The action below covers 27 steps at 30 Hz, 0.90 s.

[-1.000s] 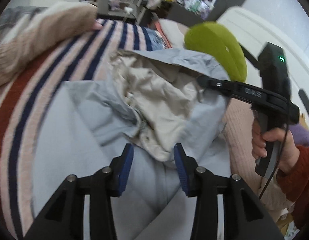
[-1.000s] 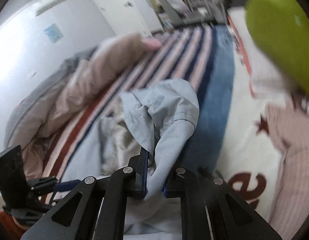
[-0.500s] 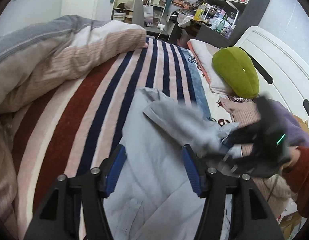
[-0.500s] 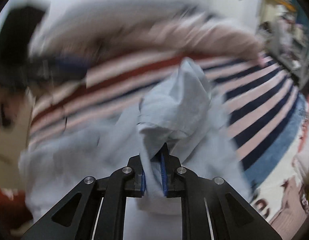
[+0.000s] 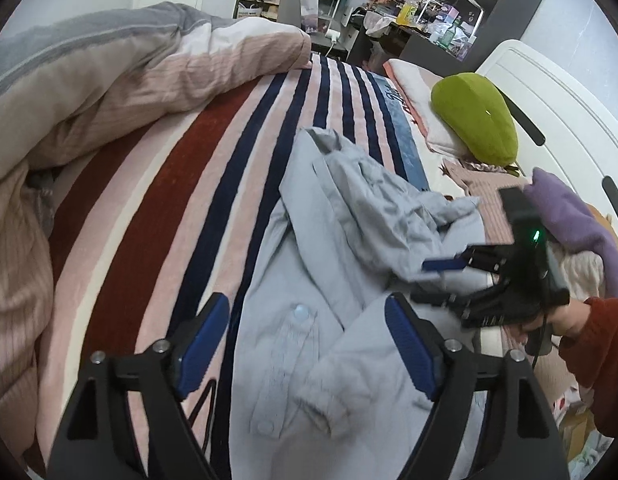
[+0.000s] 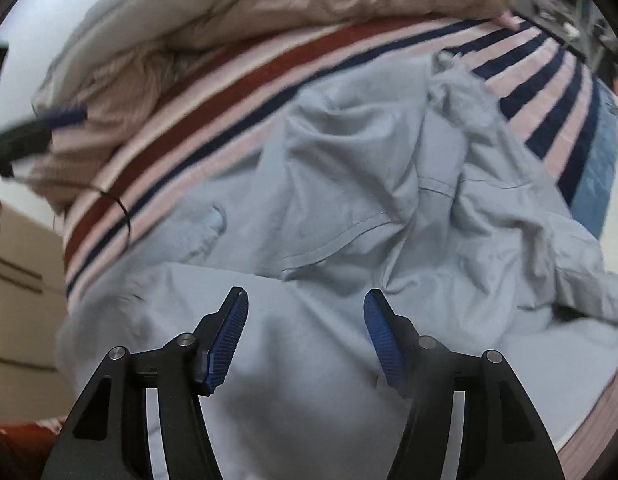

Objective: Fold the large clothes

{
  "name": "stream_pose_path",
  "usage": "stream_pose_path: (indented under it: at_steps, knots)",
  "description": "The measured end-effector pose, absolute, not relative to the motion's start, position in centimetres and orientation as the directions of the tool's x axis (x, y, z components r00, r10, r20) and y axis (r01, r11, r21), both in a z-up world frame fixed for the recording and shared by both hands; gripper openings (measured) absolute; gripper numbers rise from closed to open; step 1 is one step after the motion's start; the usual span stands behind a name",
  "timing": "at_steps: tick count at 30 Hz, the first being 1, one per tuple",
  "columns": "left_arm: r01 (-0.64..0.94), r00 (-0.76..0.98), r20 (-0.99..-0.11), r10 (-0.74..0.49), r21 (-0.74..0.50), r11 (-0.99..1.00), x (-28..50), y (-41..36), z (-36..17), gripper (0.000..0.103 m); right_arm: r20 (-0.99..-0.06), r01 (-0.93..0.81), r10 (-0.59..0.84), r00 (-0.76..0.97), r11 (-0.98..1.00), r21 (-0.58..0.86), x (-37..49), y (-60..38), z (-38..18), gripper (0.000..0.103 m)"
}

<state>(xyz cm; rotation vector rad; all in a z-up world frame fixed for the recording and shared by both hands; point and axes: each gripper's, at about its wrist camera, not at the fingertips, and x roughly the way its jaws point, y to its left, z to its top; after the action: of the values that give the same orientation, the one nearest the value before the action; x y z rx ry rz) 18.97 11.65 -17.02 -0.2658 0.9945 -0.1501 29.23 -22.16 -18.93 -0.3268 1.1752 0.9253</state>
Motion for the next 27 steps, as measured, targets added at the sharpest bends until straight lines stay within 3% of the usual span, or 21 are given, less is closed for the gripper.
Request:
stream_pose_path:
  at_steps: [3, 7, 9, 10, 11, 12, 14, 17, 27]
  knots:
    - [0.023, 0.535, -0.808, -0.249, -0.281, 0.96, 18.0, 11.7, -16.9, 0.078, -0.873, -0.727, 0.451, 0.186, 0.661, 0.186, 28.4, -22.5, -17.1, 0.057]
    - [0.028, 0.531, -0.804, -0.268, -0.299, 0.954, 17.3, 12.2, -17.0, 0.079, -0.851, -0.702, 0.411, 0.328, 0.708, 0.072, 29.1, -21.6, -15.9, 0.078]
    - [0.033, 0.529, -0.805, -0.268, -0.296, 0.955, 17.2, 12.4, -17.2, 0.079, -0.826, -0.698, 0.418, 0.379, 0.715, 0.041, 29.5, -19.9, -15.8, 0.078]
    - [0.035, 0.528, -0.808, -0.263, -0.289, 0.957, 17.2, 12.6, -17.4, 0.079, -0.819, -0.699, 0.418, 0.393, 0.715, 0.029, 29.8, -18.7, -15.9, 0.074]
    - [0.036, 0.527, -0.809, -0.262, -0.287, 0.957, 17.1, 12.7, -17.5, 0.079, -0.813, -0.698, 0.413, 0.41, 0.716, 0.011, 30.1, -17.5, -16.0, 0.062]
    - [0.035, 0.527, -0.809, -0.261, -0.287, 0.957, 17.0, 12.9, -17.6, 0.079, -0.805, -0.693, 0.402, 0.436, 0.72, -0.016, 30.3, -16.3, -16.0, 0.057]
    - [0.025, 0.528, -0.809, -0.258, -0.29, 0.957, 16.8, 13.4, -18.0, 0.079, -0.811, -0.675, 0.365, 0.458, 0.736, -0.05, 30.8, -15.0, -16.5, 0.022]
    - [0.0, 0.524, -0.816, -0.244, -0.286, 0.958, 16.5, 14.3, -18.9, 0.079, -0.856, -0.647, 0.353, 0.379, 0.762, 0.028, 31.8, -14.9, -18.7, 0.016]
    - [-0.021, 0.499, -0.827, -0.26, -0.311, 0.95, 15.6, 15.9, -20.6, 0.079, -0.942, -0.59, 0.27, 0.198, 0.8, 0.105, 32.1, -17.2, -25.0, 0.012]
